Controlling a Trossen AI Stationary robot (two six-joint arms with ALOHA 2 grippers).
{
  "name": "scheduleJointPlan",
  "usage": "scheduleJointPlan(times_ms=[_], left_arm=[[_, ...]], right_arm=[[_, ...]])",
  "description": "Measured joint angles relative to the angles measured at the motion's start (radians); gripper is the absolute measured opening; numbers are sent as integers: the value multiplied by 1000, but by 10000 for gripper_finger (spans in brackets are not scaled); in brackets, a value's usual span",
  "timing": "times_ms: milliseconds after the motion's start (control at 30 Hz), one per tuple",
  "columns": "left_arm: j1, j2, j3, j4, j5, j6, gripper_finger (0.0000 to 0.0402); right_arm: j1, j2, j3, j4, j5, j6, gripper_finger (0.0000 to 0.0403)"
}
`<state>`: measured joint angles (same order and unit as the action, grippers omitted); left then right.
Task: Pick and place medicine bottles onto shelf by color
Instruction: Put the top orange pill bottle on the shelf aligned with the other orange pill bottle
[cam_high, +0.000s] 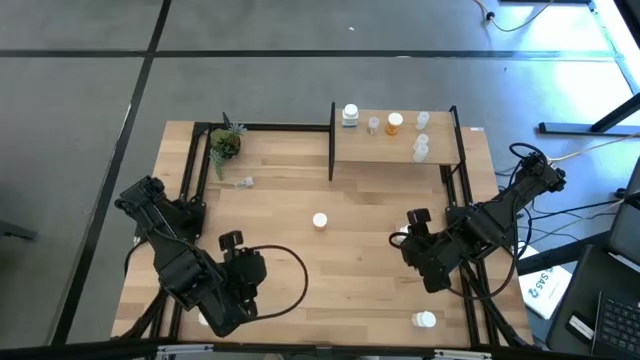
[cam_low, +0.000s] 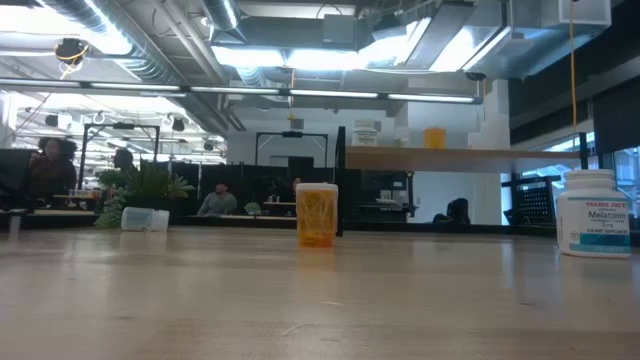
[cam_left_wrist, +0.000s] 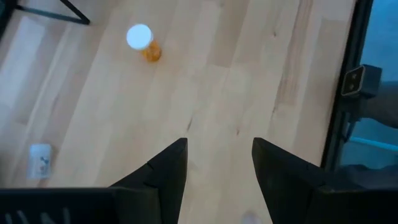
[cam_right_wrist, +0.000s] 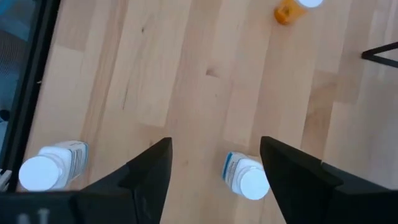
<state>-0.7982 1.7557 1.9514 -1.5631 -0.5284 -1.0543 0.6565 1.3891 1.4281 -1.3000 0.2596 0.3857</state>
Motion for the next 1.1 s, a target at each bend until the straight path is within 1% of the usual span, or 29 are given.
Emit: scheduleJointPlan(times_ms=[267, 400, 633, 700, 800, 900, 1000, 1100], left_arm=[[-6, 0, 0, 0, -11, -7, 174], [0, 3, 0, 0, -14, -10, 174], [-41, 11, 0, 7, -21, -43, 174], [-51, 12, 0, 3, -64, -45, 174], [-51, 11, 0, -3, -80, -62, 174], [-51, 10, -9, -6, -82, -62, 174], [-51, 11, -45, -7, -83, -65, 174], [-51, 11, -93, -8, -82, -84, 174]], right_arm=[[0, 0, 0, 4, 3, -1, 244], [0, 0, 0, 43, 44, -5, 244], [0, 14, 0, 195, 87, -168, 244], [-4, 21, 0, 219, 88, -217, 244], [-30, 42, 0, 270, 87, -279, 244], [-88, 70, 0, 334, 88, -340, 244], [-152, 105, 0, 393, 84, -418, 244], [-208, 131, 0, 447, 43, -496, 244]])
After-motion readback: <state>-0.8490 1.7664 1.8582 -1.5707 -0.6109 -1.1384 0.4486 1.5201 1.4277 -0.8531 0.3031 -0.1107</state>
